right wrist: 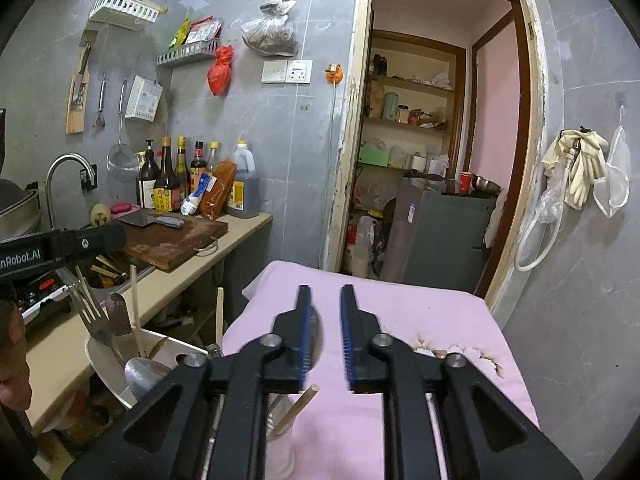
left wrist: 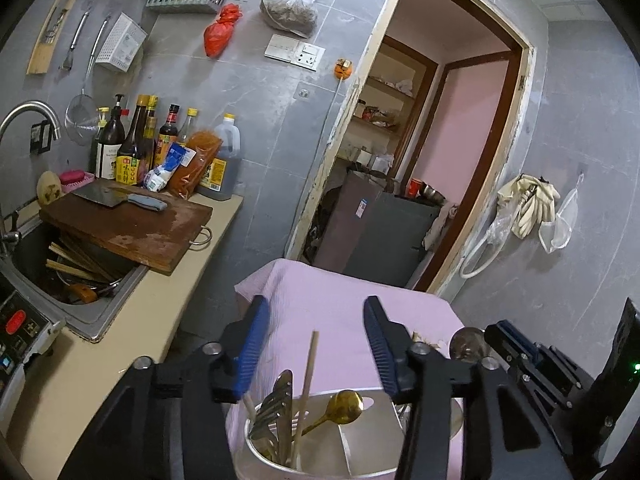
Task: Organize utensils
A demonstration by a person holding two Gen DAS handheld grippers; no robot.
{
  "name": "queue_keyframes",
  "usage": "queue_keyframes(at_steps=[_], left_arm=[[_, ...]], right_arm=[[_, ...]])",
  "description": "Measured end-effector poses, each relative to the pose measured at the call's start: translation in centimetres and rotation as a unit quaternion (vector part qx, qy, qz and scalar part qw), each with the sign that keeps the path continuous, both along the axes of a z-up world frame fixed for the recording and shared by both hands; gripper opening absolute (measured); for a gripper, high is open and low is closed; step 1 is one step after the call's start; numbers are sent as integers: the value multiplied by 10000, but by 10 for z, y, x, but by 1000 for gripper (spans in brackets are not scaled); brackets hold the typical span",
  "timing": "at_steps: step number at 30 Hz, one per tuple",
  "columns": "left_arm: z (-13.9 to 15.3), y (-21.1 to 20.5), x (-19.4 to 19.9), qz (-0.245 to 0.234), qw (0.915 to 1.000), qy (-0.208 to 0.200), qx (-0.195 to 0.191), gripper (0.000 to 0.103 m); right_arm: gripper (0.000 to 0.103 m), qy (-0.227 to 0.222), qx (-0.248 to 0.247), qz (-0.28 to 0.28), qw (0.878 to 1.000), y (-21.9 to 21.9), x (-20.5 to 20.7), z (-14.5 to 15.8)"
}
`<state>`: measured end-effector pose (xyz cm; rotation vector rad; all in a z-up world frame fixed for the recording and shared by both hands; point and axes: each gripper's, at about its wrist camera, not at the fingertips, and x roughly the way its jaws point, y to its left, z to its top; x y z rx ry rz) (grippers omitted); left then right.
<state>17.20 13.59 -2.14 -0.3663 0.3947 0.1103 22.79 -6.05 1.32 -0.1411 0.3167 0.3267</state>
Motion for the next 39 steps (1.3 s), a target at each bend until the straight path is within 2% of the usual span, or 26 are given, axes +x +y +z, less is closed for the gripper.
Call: queue_keyframes(at_steps=[4, 6, 10, 17, 19, 22, 27, 32, 39], left_arm=[[2, -5, -1, -67, 9999, 79, 92, 57], [3, -9, -2, -100, 9997, 129, 198, 61], [8, -16, -5, -193, 9991, 157, 332, 70], [19, -31, -14, -287, 9979, 111, 565, 93], [21, -34, -17, -290, 9977, 103, 604, 97], [23, -39, -21, -298, 9974, 108, 652, 102], [26, -50, -31, -345, 9963, 110, 780, 102], [26, -62, -44, -407, 9951, 128, 890, 102], [26, -79, -67, -412, 9957, 230, 798, 102]], right_arm=[[24, -31, 97, -83, 9999, -6, -6, 5], [32, -44, 144, -135, 9998, -10, -8, 8], [39, -59, 305, -241, 9992, -19, -17, 12], [58, -59, 606, -506, 9969, -38, -29, 19], [63, -64, 668, -576, 9961, -44, -33, 21], [76, -43, 773, -663, 9948, -55, -40, 23], [89, 3, 866, -777, 9932, -71, -54, 25], [94, 124, 970, -842, 9916, -92, -67, 23], [101, 316, 1046, -900, 9899, -127, -88, 19]])
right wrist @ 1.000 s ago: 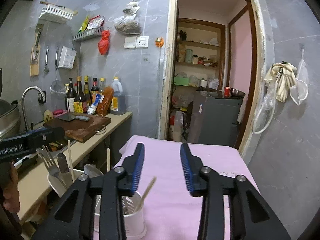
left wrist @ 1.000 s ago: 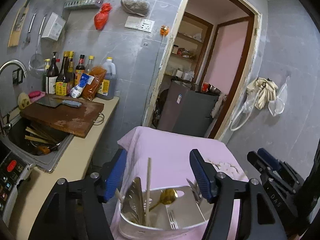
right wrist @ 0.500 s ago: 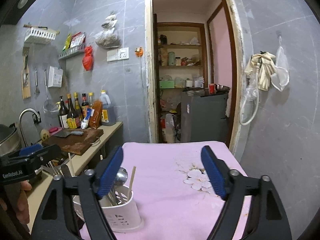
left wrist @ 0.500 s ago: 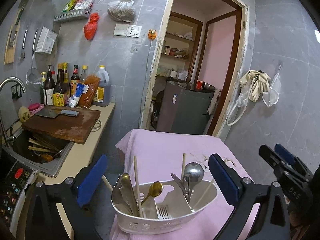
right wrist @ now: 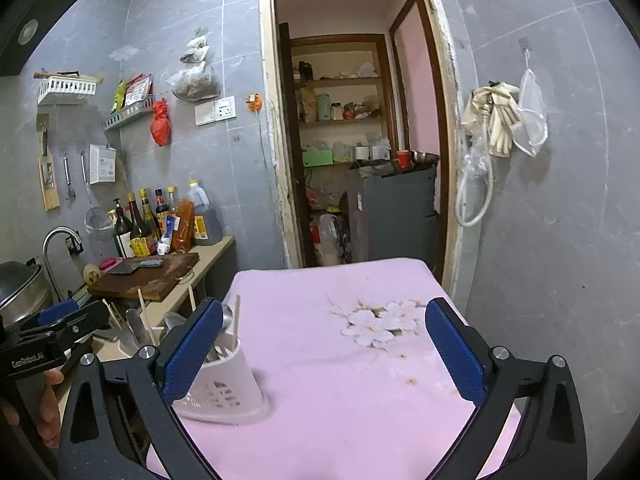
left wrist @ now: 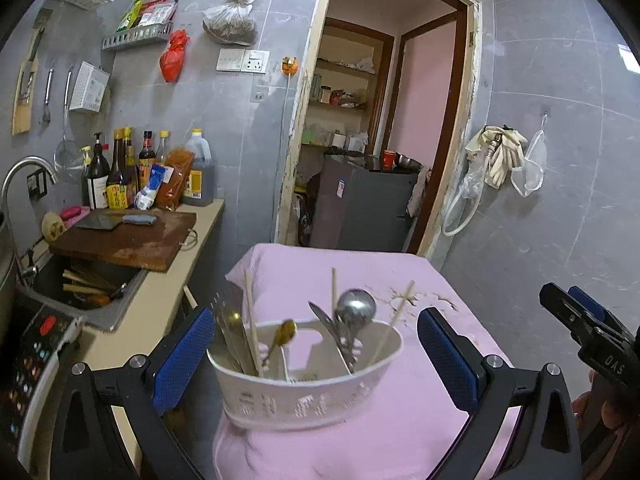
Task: Organize utensils
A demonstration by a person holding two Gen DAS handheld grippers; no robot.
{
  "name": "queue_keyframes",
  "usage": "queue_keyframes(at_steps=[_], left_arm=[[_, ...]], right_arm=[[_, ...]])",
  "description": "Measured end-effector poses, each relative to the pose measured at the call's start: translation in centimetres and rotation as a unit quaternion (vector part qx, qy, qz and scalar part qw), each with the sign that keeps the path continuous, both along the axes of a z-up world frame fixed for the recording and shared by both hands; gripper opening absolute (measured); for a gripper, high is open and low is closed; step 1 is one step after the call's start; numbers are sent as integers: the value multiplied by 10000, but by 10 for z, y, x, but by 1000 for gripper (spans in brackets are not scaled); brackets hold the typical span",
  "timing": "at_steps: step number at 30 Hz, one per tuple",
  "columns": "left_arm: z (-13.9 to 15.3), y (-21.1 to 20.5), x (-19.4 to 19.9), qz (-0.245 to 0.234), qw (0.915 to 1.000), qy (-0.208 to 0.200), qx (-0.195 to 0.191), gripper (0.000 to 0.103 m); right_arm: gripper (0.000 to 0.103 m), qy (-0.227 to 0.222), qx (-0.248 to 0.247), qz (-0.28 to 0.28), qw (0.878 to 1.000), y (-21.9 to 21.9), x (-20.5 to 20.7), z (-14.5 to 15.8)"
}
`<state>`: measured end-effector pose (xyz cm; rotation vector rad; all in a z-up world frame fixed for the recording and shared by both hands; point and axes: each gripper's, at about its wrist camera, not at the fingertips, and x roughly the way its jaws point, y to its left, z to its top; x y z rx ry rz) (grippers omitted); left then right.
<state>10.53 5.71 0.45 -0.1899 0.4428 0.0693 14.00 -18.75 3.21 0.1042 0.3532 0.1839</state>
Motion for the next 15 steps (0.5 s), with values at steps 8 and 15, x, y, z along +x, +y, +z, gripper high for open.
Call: queue_keyframes(at_steps=[8, 15], left_arm=[[5, -28, -32, 72, 9998, 140, 74, 102], [3, -50, -59, 90, 9997, 202, 132, 102]], right_arm=[[101, 101, 10, 77, 9999, -37, -32, -2], [102, 107, 7, 111, 9999, -57, -59, -3]])
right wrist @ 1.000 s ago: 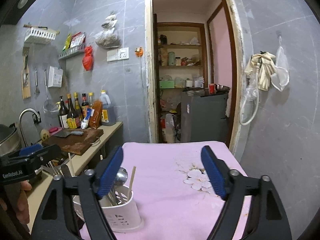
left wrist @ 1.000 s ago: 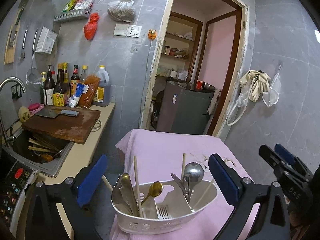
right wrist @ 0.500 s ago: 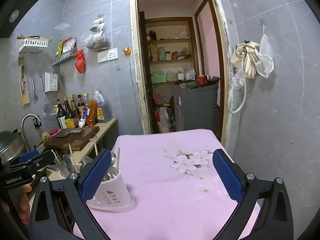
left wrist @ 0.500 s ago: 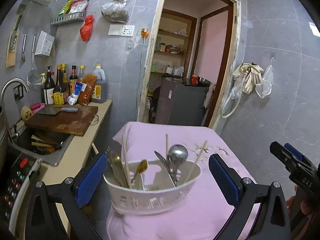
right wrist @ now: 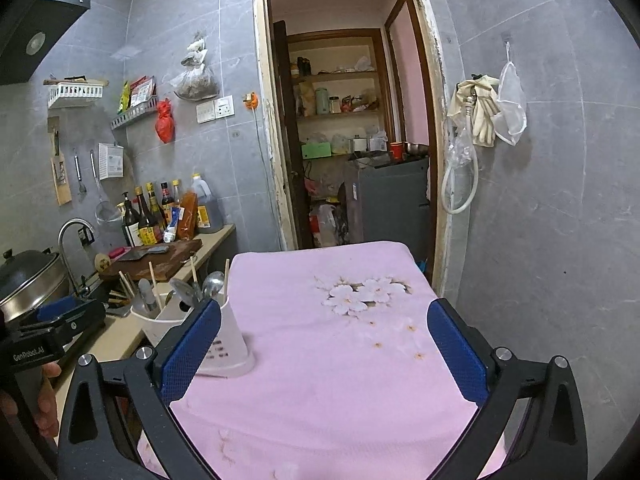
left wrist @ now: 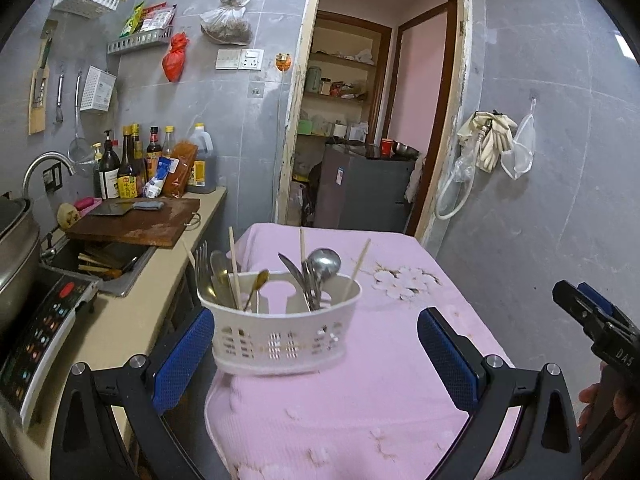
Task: Organize utensils
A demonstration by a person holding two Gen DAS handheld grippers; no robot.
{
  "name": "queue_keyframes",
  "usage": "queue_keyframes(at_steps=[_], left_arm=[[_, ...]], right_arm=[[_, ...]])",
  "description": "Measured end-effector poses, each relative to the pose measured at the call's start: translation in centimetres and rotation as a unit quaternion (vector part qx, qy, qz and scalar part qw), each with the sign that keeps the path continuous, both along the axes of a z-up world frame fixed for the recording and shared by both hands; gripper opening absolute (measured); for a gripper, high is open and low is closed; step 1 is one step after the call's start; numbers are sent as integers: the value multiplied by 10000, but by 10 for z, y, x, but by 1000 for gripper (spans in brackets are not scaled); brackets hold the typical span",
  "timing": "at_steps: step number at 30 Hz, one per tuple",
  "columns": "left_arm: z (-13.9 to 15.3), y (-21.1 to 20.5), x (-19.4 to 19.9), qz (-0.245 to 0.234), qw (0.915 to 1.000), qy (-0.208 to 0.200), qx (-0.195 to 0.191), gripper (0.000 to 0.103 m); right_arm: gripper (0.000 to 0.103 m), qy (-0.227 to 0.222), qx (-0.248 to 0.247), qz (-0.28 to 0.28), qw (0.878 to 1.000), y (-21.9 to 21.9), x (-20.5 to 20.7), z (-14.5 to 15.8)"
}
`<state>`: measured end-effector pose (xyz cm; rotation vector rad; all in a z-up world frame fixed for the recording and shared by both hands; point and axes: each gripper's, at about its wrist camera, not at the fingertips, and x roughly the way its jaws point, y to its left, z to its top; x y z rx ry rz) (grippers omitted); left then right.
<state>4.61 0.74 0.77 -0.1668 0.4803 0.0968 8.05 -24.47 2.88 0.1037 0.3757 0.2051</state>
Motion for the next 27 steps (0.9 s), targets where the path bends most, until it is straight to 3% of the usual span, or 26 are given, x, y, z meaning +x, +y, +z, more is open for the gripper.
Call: queue_keyframes(at_steps=[20, 27], left_arm=[[-2, -22, -46, -64, 9999, -82, 80, 102], [-1, -24, -55, -62, 9998, -129, 153, 102]], right_arm=[[101, -81, -75, -221, 9997, -14, -56, -2], [102, -29, -76, -155, 9998, -15, -57, -6]])
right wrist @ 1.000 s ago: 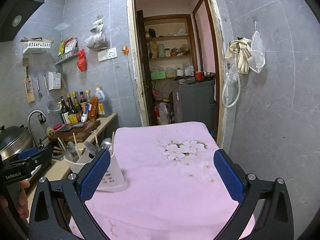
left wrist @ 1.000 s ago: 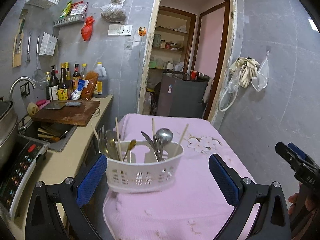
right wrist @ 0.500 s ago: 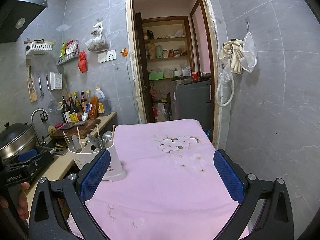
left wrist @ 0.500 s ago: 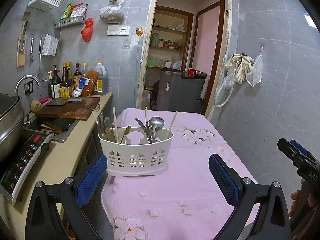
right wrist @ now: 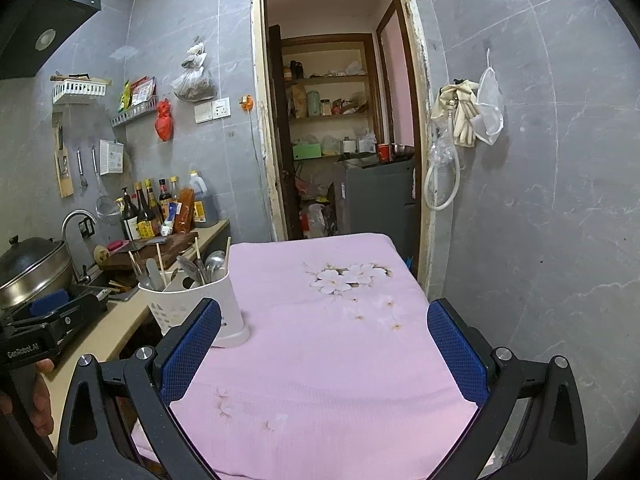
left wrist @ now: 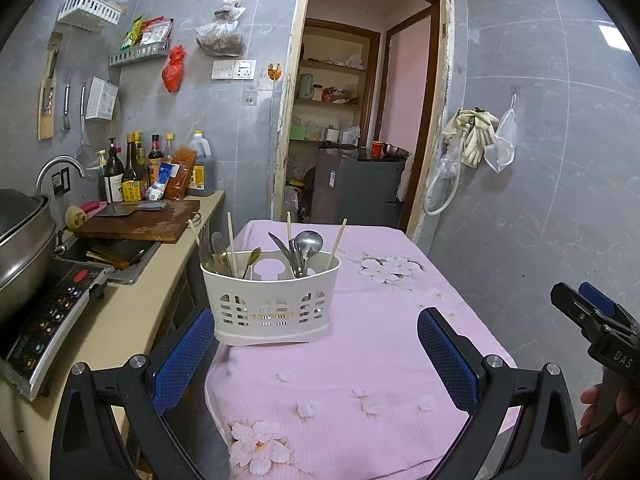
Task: Organize utensils
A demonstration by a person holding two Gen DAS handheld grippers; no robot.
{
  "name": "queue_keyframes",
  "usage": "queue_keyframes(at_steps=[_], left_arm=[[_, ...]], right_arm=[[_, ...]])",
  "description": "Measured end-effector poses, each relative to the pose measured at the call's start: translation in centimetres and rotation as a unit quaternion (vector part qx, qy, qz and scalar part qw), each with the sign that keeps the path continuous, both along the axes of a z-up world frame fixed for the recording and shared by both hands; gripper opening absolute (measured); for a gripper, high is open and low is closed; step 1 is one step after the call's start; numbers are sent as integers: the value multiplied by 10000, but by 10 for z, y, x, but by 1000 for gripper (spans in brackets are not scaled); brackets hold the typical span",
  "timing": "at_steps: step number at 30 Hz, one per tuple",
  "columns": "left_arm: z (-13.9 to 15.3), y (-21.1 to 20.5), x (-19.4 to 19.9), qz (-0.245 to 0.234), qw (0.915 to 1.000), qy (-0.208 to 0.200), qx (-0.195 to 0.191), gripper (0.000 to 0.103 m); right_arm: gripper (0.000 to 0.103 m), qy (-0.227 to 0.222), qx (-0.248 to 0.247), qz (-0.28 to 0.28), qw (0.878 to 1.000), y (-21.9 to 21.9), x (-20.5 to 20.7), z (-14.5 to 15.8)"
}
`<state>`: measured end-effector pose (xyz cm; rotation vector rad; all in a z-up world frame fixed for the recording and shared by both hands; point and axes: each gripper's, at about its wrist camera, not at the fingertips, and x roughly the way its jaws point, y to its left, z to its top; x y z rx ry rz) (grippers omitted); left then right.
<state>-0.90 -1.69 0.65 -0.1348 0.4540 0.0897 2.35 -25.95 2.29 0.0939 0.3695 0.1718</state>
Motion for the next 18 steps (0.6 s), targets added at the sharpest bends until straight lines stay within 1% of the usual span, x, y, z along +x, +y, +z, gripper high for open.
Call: queue_keyframes(at_steps=[7, 18], left_arm=[[2, 3, -1, 49, 10000, -26, 32, 102], [1, 3, -2, 52, 10000, -5, -2, 102]], right_arm=[[102, 38, -26, 136, 9999, 5, 3, -3], [102, 64, -33, 95, 9999, 4, 2, -4]])
